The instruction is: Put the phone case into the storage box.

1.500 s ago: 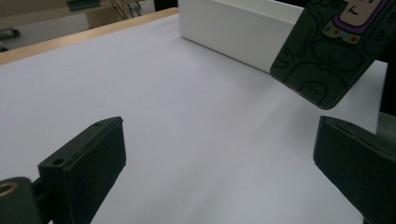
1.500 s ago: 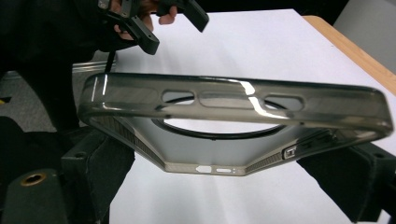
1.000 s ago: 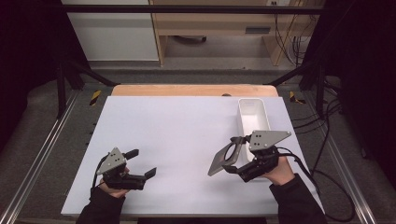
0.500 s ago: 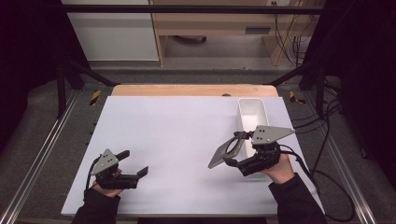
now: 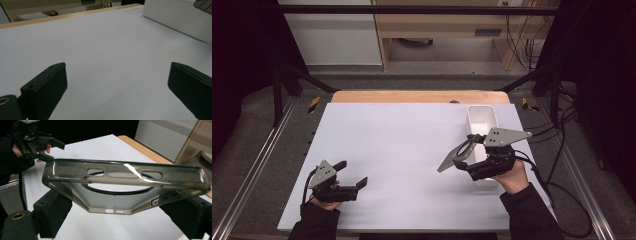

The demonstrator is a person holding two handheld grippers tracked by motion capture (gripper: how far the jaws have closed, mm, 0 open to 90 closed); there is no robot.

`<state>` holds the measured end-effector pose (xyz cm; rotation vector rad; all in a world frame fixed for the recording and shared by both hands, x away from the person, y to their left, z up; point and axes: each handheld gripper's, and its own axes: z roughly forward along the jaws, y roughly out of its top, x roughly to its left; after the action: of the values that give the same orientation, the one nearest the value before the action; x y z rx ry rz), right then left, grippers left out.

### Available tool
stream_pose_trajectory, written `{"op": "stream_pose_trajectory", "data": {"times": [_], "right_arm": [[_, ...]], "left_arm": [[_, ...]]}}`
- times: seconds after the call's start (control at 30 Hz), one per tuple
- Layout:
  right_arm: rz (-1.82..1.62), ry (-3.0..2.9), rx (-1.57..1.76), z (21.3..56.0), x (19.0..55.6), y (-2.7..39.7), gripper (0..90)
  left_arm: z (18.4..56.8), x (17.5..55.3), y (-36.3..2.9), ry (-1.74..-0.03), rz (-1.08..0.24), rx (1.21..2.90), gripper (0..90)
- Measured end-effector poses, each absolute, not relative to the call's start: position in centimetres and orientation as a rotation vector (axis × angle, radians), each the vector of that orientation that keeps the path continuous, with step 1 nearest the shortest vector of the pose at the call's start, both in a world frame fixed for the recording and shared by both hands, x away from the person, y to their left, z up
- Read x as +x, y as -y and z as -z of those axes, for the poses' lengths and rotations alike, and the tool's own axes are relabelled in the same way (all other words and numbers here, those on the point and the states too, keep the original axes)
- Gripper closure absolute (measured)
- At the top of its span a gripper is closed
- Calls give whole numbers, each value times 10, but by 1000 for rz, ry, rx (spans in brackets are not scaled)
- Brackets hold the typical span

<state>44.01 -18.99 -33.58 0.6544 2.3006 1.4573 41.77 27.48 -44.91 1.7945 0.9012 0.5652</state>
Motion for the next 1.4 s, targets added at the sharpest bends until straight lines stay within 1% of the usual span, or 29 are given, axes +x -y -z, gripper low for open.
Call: {"op": "stream_pose_trajectory", "data": {"times": [0.33, 1.07, 1.4], "right_arm": [[-1425, -2262, 710, 324, 443, 195, 122], [-1364, -2155, 828, 289, 457, 207, 122], [-1324, -2095, 905, 277, 470, 214, 122]], "left_arm": [[453, 423, -282, -933, -608, 1773, 18], [455, 429, -283, -923, -610, 1757, 18], [455, 429, -283, -913, -612, 1760, 18]]}}
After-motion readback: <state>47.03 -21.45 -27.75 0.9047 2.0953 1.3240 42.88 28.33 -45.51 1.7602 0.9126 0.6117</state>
